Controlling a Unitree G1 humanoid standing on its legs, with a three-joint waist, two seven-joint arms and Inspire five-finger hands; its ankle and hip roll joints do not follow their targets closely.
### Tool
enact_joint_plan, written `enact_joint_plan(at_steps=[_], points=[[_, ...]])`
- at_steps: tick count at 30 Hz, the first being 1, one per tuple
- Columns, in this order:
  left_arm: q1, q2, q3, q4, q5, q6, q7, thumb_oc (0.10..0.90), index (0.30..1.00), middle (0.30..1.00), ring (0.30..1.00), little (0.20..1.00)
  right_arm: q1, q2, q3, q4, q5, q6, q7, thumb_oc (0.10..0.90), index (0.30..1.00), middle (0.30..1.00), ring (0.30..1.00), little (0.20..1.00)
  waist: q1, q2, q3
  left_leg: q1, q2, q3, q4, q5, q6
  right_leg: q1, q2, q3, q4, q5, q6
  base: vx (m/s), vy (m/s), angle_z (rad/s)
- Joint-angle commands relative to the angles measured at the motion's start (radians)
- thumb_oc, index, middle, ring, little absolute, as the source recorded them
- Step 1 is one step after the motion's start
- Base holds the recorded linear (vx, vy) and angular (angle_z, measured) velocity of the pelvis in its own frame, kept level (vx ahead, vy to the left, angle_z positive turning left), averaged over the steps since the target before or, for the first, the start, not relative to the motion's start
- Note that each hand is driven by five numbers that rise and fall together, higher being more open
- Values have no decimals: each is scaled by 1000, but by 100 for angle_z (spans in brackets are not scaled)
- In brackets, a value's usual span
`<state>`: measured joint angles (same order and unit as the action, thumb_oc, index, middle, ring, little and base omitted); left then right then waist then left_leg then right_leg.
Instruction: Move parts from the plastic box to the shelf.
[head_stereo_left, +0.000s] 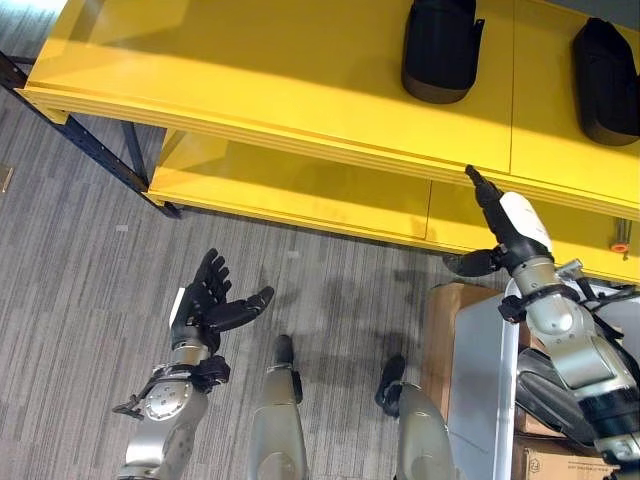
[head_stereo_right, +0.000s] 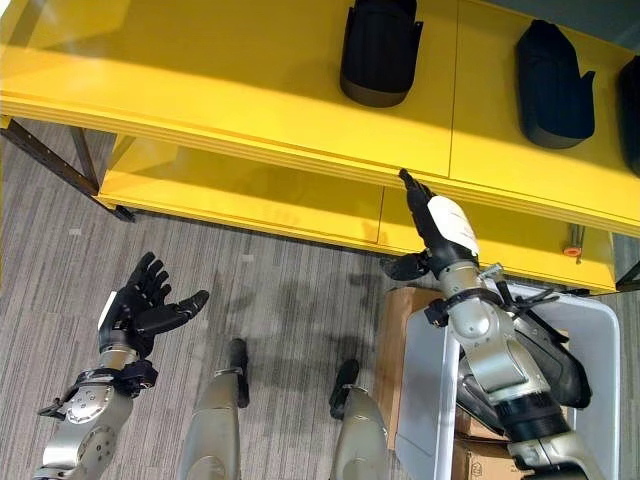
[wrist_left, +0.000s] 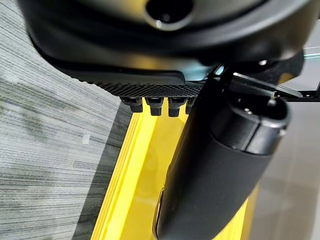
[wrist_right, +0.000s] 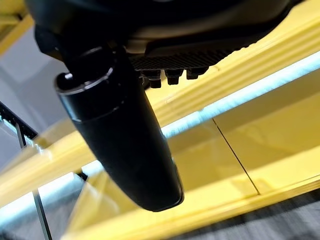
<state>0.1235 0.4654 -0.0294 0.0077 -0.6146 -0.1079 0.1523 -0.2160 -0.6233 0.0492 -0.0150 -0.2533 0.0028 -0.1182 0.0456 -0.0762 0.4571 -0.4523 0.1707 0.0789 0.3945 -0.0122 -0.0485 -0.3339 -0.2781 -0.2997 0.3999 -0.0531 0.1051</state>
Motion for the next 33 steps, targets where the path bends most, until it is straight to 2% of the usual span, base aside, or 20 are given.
enact_joint_plan(at_steps=[1,5,6,7,13,17,18,20,24,25,28,29,30,32,33], points=[[44,9,33,-110,40,-68,-4,900,1000,1000,1000,1000,-1,-17,-92,-121,0,-96,-91,900,1000,1000,1000,1000,-22,-25,-112,61,24,-7,-1,-85,5,46,13,27,-67,23,27,7,24,11],[89,-16,25,-117,42,-72,-36,900,1000,1000,1000,1000,139,45,-136,-223,93,-178,-70,900,1000,1000,1000,1000,-48,-17,-147,136,6,9,-95,-52,8,110,9,25,-148,54,37,34,43,2],[90,-15,25,-117,42,-72,-36,900,1000,1000,1000,1000,141,45,-137,-225,94,-178,-69,900,1000,1000,1000,1000,-48,-17,-146,139,5,9,-99,-50,8,112,8,25,-150,55,38,82,73,0],[105,-22,30,-117,38,-77,-45,900,1000,1000,1000,1000,189,65,-139,-239,163,-200,-40,900,1000,1000,1000,1000,-59,-12,-165,177,-2,20,-150,-34,9,139,4,23,-191,69,45,44,38,-1],[164,-48,71,-118,30,-80,-72,900,1000,1000,1000,1000,319,93,-144,-265,250,-207,54,900,1000,1000,1000,1000,-75,-1,-224,297,-44,56,-304,7,7,222,0,18,-309,112,69,79,63,-9],[188,-83,89,-119,35,-86,-85,900,1000,1000,1000,1000,386,161,-127,-240,396,-202,117,900,1000,1000,1000,1000,-84,5,-268,355,-67,77,-371,20,12,263,-17,17,-355,141,86,69,75,-8],[192,-89,93,-116,38,-86,-86,900,1000,1000,1000,1000,400,169,-129,-240,400,-200,126,900,1000,1000,1000,1000,-84,4,-276,368,-72,81,-380,19,13,272,-21,16,-362,145,90,69,85,-2],[194,-106,90,-105,52,-86,-86,900,1000,1000,1000,1000,427,207,-118,-240,434,-198,141,900,1000,1000,1000,1000,-89,8,-298,397,-98,90,-398,8,28,285,-44,21,-361,159,104,76,168,-5],[201,-110,93,-105,77,-87,-86,900,1000,1000,1000,1000,438,232,-107,-243,440,-199,151,900,1000,1000,1000,1000,-94,10,-307,426,-131,99,-429,3,50,277,-70,43,-342,177,120,16,172,-8],[206,-116,94,-102,96,-89,-83,900,1000,1000,1000,1000,452,241,-111,-246,421,-201,153,900,1000,1000,1000,1000,-101,12,-308,446,-153,102,-447,-5,62,272,-87,58,-328,185,130,-10,197,-19],[216,-123,96,-100,109,-92,-85,900,1000,1000,1000,1000,481,255,-125,-249,405,-205,153,900,1000,1000,1000,1000,-110,10,-305,465,-179,106,-471,-9,80,249,-105,95,-307,214,141,-24,165,-16],[216,-123,96,-100,109,-92,-85,900,1000,1000,1000,1000,481,255,-125,-249,405,-205,153,900,1000,1000,1000,1000,-109,10,-306,462,-180,108,-472,-6,80,245,-106,97,-309,218,141,-51,178,-14],[223,-127,97,-97,115,-93,-85,900,1000,1000,1000,1000,488,264,-125,-243,406,-204,154,900,1000,1000,1000,1000,-114,9,-298,472,-188,111,-475,-12,86,236,-110,111,-302,251,148,-32,65,-9],[218,-126,94,-94,117,-93,-78,900,1000,1000,1000,1000,484,266,-119,-238,408,-205,151,900,1000,1000,1000,1000,-113,11,-291,473,-187,114,-475,-10,90,225,-109,113,-290,262,150,-62,74,-12],[215,-122,96,-86,118,-92,-74,900,1000,1000,1000,1000,475,264,-112,-233,410,-206,149,900,1000,1000,1000,1000,-106,17,-277,474,-178,121,-473,-9,97,199,-101,99,-236,240,144,-119,95,-34]])
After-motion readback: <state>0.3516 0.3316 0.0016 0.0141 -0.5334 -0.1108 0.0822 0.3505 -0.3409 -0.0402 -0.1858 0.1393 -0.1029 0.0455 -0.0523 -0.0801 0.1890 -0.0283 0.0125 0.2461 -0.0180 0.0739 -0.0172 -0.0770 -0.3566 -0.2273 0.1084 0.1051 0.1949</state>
